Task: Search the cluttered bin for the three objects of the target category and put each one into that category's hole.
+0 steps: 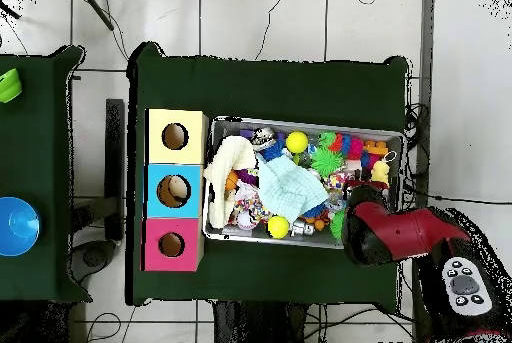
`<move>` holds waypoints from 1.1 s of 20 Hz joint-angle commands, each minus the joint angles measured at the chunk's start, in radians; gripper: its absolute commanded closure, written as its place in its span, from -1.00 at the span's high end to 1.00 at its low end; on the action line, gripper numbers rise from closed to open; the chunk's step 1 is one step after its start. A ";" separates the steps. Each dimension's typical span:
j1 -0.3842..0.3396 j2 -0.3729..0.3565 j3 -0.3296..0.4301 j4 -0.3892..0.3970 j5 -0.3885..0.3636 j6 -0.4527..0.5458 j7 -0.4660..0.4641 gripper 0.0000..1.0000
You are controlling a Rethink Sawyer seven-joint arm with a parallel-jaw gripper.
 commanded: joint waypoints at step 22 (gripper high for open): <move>0.027 0.406 -0.180 -0.414 0.178 -0.064 0.063 1.00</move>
